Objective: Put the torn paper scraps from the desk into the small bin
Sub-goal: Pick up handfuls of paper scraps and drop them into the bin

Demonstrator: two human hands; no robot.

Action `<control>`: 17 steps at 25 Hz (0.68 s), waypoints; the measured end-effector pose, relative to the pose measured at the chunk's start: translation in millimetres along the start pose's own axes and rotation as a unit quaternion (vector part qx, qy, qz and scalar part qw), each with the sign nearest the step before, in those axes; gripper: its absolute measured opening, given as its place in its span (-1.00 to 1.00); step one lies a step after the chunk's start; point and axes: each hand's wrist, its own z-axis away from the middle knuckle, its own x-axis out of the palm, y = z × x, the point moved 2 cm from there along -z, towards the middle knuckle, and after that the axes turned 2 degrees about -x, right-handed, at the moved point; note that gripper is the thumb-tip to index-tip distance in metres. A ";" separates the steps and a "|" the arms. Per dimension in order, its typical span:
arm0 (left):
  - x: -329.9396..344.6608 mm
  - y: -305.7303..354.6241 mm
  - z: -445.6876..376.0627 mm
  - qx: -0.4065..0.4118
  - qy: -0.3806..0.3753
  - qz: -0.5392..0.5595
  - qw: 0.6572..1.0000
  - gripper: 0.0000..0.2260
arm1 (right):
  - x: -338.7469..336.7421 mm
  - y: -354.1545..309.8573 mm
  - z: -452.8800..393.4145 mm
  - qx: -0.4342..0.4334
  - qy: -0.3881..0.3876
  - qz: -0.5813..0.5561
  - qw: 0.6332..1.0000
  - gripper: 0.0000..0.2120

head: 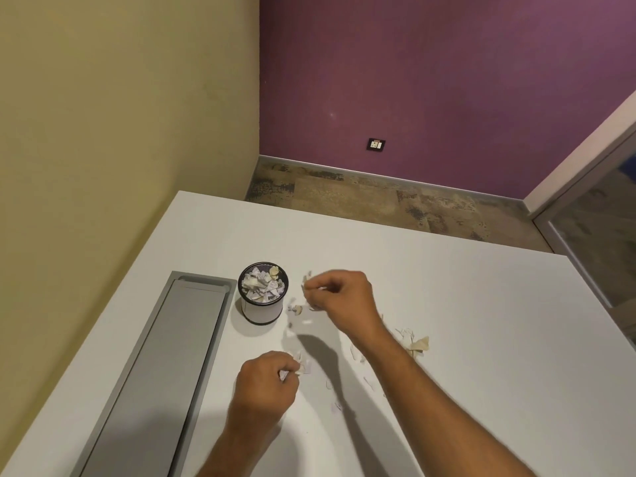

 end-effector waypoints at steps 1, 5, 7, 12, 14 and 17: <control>-5.1 0.0 -0.7 -0.002 0.013 0.010 1.000 -0.76 | 12.7 -10.1 -9.1 -0.029 -0.013 0.044 0.999 -0.85; -28.0 3.7 -6.4 0.002 0.057 0.031 0.998 -0.75 | 57.3 -30.9 -35.8 -0.151 -0.094 0.288 0.941 -0.89; -42.9 7.6 -12.0 -0.003 0.080 0.036 0.996 -0.74 | 75.4 -29.1 -43.1 -0.176 -0.147 0.385 0.894 -0.84; -88.1 26.1 -39.6 0.002 0.147 0.031 0.989 -0.78 | 91.5 -19.8 -49.9 -0.168 -0.219 0.502 0.819 -0.83; -102.4 36.8 -57.7 0.004 0.163 0.017 0.986 -0.82 | 93.3 -19.8 -51.5 -0.162 -0.252 0.523 0.798 -0.85; -116.3 50.8 -84.2 0.016 0.170 -0.025 0.985 -0.87 | 101.1 -22.1 -58.8 -0.176 -0.296 0.564 0.750 -0.85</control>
